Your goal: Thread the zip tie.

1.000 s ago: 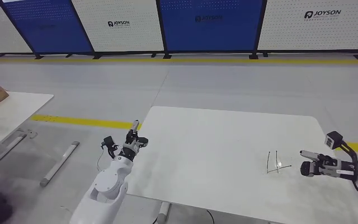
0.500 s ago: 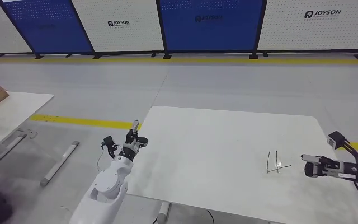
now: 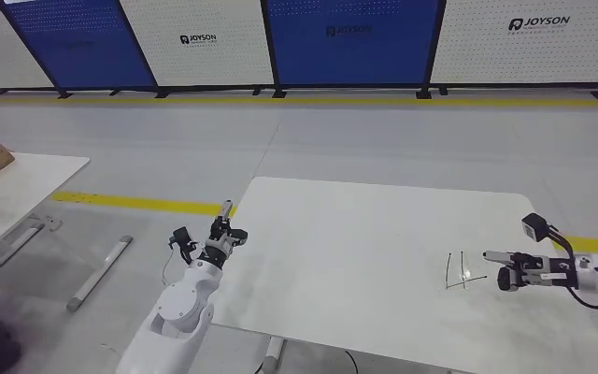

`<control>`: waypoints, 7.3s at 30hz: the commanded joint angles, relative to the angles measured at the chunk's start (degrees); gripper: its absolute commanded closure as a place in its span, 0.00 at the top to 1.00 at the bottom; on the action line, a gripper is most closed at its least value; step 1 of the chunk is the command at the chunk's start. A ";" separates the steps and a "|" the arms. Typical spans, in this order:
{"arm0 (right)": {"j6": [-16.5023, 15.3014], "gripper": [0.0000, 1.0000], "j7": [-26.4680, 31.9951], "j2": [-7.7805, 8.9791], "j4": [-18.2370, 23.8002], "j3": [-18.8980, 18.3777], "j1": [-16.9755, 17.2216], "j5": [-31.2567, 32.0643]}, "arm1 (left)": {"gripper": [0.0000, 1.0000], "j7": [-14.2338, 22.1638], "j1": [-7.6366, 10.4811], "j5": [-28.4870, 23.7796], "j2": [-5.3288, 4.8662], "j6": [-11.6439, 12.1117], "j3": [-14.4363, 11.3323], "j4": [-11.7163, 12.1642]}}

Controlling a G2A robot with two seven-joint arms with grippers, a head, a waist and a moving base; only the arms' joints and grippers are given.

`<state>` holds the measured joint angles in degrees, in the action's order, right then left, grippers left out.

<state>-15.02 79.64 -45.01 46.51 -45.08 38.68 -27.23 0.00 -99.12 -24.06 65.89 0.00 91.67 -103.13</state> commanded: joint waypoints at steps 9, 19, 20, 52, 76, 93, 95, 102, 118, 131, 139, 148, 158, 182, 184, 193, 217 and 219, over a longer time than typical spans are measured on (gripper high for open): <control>0.02 1.00 0.00 0.04 0.13 -0.09 0.09 0.03 | 1.00 0.00 0.00 0.00 0.00 0.00 0.00 0.00; -0.84 1.00 -6.16 -0.11 1.64 0.12 0.78 6.55 | 1.00 0.00 0.00 0.00 0.00 0.00 0.00 0.00; -0.76 1.00 -6.10 -0.22 1.56 0.21 0.81 6.84 | 1.00 0.00 0.00 0.00 0.00 0.00 0.00 0.00; -4.46 1.00 -3.18 -2.50 -1.51 -0.01 1.16 8.89 | 1.00 0.00 0.00 0.00 0.00 0.00 0.00 0.00; -3.29 0.47 0.00 -5.69 -10.44 0.60 -1.62 8.35 | 1.00 0.00 0.00 0.00 0.00 0.00 0.00 0.00; -2.83 0.38 0.00 -8.50 -17.03 3.64 -4.68 7.20 | 1.00 0.00 0.00 0.00 0.00 0.00 0.00 0.00; -3.04 0.35 0.00 -8.70 -17.63 3.89 -4.96 7.06 | 1.00 0.00 0.00 0.00 0.00 0.00 0.00 0.00; -3.50 0.25 0.00 -9.31 -19.26 4.72 -5.68 6.57 | 1.00 0.00 0.00 0.00 0.00 0.00 0.00 0.00; -4.46 0.00 0.00 -9.92 -20.60 6.18 -6.48 5.55 | 1.00 0.00 0.00 0.00 0.00 0.00 0.00 0.00; -4.46 0.00 0.00 -5.34 -11.73 0.96 -2.77 -2.28 | 1.00 0.00 0.00 0.00 0.00 0.00 0.00 0.00; -4.46 0.00 0.00 0.34 2.08 -9.10 6.91 -5.24 | 1.00 0.00 0.00 0.00 0.00 0.00 0.00 0.00; -4.35 0.00 -1.61 0.29 2.68 -8.95 7.48 -4.50 | 1.00 0.00 0.00 0.00 0.00 0.00 0.00 0.00; -4.46 0.00 -12.62 -0.60 21.64 -14.95 18.60 -8.52 | 1.00 4.89 -1.28 -2.27 0.00 -0.68 1.54 -5.23; -4.46 0.00 -23.15 -3.30 33.58 -16.52 24.81 -5.97 | 1.00 7.42 -4.91 8.47 0.31 1.65 -4.93 -10.39; -4.46 0.00 -23.94 -3.78 35.99 -17.64 26.50 -5.85 | 1.00 8.68 -5.37 11.53 0.26 2.30 -6.31 -11.19; -4.46 0.00 -28.54 -8.31 38.63 -16.45 28.61 -2.03 | 1.00 15.35 -3.21 18.79 0.39 0.90 -14.86 -10.28; -4.46 0.00 -29.83 -12.87 35.50 -11.30 26.43 -0.79 | 1.00 30.26 3.14 1.97 0.42 0.08 -17.25 -3.61; -4.46 0.00 -29.83 -12.87 35.50 -11.30 26.43 -0.79 | 1.00 30.26 3.14 1.97 0.42 0.08 -17.25 -3.61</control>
<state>-19.48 49.83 -57.92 81.93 -56.32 65.06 -28.03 31.13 -95.92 -22.26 66.31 0.04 74.44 -106.68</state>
